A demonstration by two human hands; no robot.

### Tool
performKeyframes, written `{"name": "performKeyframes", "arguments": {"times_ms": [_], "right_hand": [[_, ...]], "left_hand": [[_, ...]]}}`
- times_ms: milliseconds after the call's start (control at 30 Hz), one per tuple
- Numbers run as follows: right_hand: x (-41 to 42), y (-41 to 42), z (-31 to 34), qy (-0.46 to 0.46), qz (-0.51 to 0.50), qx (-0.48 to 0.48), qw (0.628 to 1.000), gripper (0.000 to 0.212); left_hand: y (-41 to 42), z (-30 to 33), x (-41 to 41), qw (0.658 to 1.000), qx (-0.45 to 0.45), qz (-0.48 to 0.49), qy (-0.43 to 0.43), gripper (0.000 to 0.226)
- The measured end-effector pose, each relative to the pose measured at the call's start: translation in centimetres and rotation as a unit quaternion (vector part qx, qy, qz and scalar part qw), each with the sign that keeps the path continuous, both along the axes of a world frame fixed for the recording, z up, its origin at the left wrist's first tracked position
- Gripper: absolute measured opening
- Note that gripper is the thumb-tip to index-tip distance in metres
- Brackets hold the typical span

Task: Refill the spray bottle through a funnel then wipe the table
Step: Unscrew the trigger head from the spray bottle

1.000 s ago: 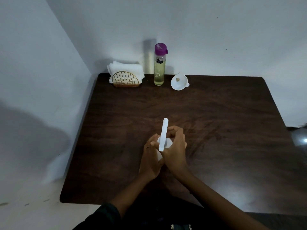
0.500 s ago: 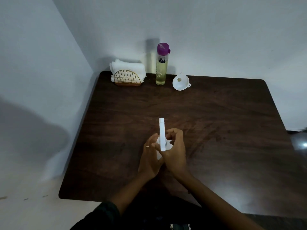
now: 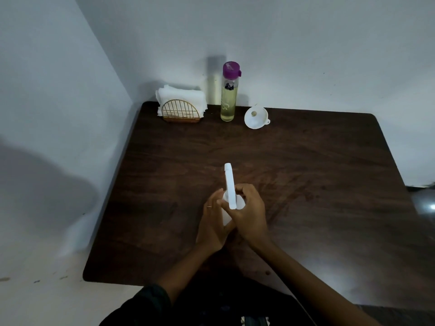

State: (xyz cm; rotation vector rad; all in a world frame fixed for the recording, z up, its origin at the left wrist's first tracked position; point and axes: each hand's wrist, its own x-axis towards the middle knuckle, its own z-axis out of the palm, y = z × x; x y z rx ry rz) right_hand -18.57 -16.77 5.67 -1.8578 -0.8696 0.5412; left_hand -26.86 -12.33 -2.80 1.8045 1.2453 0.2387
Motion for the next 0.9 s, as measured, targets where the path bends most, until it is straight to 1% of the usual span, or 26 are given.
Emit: {"name": "performKeyframes", "arguments": {"times_ms": [33, 67, 133, 167, 200, 233, 267, 300, 333, 400, 467, 500, 533, 600, 700, 900], "right_hand": [[0.0, -0.1, 0.1, -0.005, -0.003, 0.014, 1.000, 0.027], [0.0, -0.2, 0.2, -0.010, -0.003, 0.026, 1.000, 0.024], [0.0, -0.3, 1.1, -0.019, 0.000, 0.047, 0.999, 0.023], [0.1, -0.3, 1.6, -0.022, 0.004, 0.058, 0.998, 0.024], [0.1, -0.1, 2.1, -0.027, 0.008, 0.070, 0.997, 0.026], [0.2, 0.0, 2.6, -0.030, 0.012, 0.080, 0.996, 0.027], [0.3, 0.2, 3.0, -0.030, 0.014, 0.088, 0.996, 0.028], [0.4, 0.3, 3.5, -0.027, 0.015, 0.098, 0.995, 0.028], [0.6, 0.5, 3.9, -0.021, 0.015, 0.109, 0.994, 0.027], [0.9, 0.8, 4.9, -0.018, 0.009, 0.127, 0.992, 0.029], [1.2, 1.1, 6.1, -0.019, 0.005, 0.142, 0.990, 0.029], [1.4, 1.3, 6.9, -0.014, 0.005, 0.152, 0.988, 0.029], [1.6, 1.4, 7.6, -0.002, 0.005, 0.160, 0.987, 0.029], [2.1, 1.6, 9.1, 0.037, 0.006, 0.171, 0.985, 0.029], [2.7, 1.7, 10.9, 0.084, 0.004, 0.176, 0.981, 0.032], [3.8, 1.8, 12.9, 0.129, -0.028, 0.188, 0.973, 0.044]], "left_hand": [[0.1, 0.6, 0.1, 1.000, 0.002, -0.014, 0.013, 0.065], [0.1, 0.6, 0.2, 1.000, 0.011, -0.023, 0.008, 0.075], [-0.1, 0.8, 0.3, 1.000, 0.028, -0.009, -0.005, 0.097], [-0.2, 0.0, 0.5, 1.000, 0.029, -0.004, 0.005, 0.105], [-0.3, -0.4, 0.5, 0.999, 0.030, 0.000, 0.014, 0.112], [-0.4, -0.3, 0.6, 0.999, 0.038, -0.002, 0.026, 0.114], [-0.3, -0.1, 0.5, 0.998, 0.054, -0.001, 0.039, 0.103], [-0.2, 0.2, 0.4, 0.997, 0.074, 0.003, 0.033, 0.079], [-0.3, 0.8, 0.0, 0.997, 0.070, -0.004, 0.009, 0.071], [-0.4, 1.7, -0.6, 0.996, 0.072, -0.042, -0.027, 0.078], [-0.2, 1.6, -0.9, 0.993, 0.097, -0.037, -0.051, 0.084], [-0.4, 1.4, -0.7, 0.993, 0.092, -0.032, -0.067, 0.087], [-0.3, 1.3, -0.7, 0.992, 0.091, -0.031, -0.078, 0.087], [-0.2, 0.9, -0.5, 0.992, 0.104, -0.035, -0.069, 0.079], [-0.1, 0.7, -0.6, 0.989, 0.126, -0.035, -0.070, 0.075], [-0.2, 0.5, -0.4, 0.986, 0.145, -0.034, -0.076, 0.073]]}}
